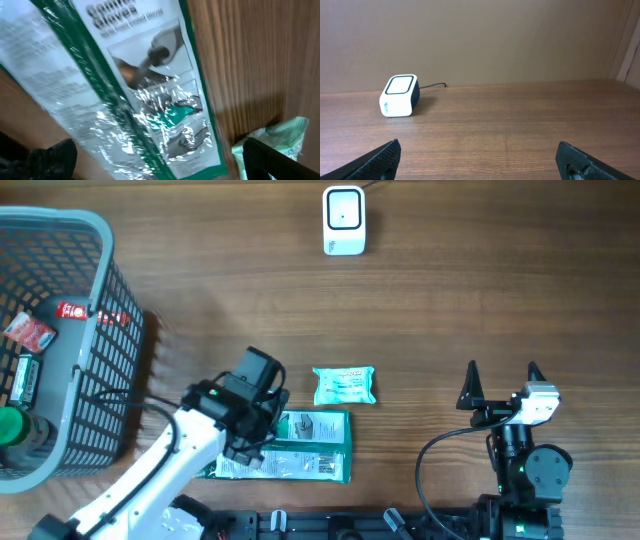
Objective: Scan the item barcode
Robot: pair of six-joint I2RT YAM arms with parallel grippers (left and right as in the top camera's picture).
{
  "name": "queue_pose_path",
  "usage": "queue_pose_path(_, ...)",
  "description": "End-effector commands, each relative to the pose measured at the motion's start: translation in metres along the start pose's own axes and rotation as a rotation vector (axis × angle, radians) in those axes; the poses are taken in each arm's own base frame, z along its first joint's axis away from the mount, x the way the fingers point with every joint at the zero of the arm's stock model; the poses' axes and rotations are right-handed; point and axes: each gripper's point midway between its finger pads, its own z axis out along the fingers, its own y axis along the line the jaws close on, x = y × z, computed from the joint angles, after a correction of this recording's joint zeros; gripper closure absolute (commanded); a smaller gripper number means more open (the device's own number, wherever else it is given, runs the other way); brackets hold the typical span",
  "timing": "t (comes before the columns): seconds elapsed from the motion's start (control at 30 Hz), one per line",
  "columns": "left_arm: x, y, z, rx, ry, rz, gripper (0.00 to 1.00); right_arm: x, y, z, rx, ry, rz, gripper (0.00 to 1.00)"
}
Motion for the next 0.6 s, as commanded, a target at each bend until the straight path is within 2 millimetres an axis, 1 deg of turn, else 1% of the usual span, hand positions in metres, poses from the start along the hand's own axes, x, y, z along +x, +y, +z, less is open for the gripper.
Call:
queue_pose_path(0.0,0.000,0.007,0.019,-0.063,-0.009,-0.104,0.00,-0.001,0.003,0.000,-0.015,-0.005,0.005,0.00)
queue_pose_path(0.2,0.004,0.025,0.046,-0.215,0.013,-0.125,0.00,-0.001,0.003,0.000,-0.015,-0.005,0.005,0.00)
queue_pose_path(0.37,0.009,0.026,0.063,-0.257,0.048,-0.124,0.01,-0.001,0.003,0.000,-0.015,-0.005,0.005,0.00)
queue_pose_path(0.4,0.011,0.027,0.064,-0.267,0.060,-0.124,0.13,-0.001,0.003,0.000,-0.015,-0.005,0.006,0.00)
queue_pose_path(0.43,0.013,0.028,0.066,-0.276,0.064,-0.120,0.44,-0.001,0.003,0.000,-0.015,-0.005,0.005,0.00)
queue_pose_path(0.47,0.014,0.029,0.066,-0.280,0.062,-0.114,0.62,-0.001,0.003,0.000,-0.015,-0.005,0.005,0.00)
queue_pose_path(0.5,0.016,0.030,0.067,-0.280,0.062,-0.103,0.85,-0.001,0.003,0.000,-0.015,-0.005,0.005,0.00)
queue_pose_path(0.53,0.018,0.030,0.067,-0.278,0.062,-0.094,0.96,-0.001,0.003,0.000,-0.015,-0.005,0.006,0.00)
queue_pose_path(0.57,0.019,0.028,0.068,-0.271,0.059,-0.081,0.96,-0.001,0.003,0.000,-0.015,-0.005,0.005,0.00)
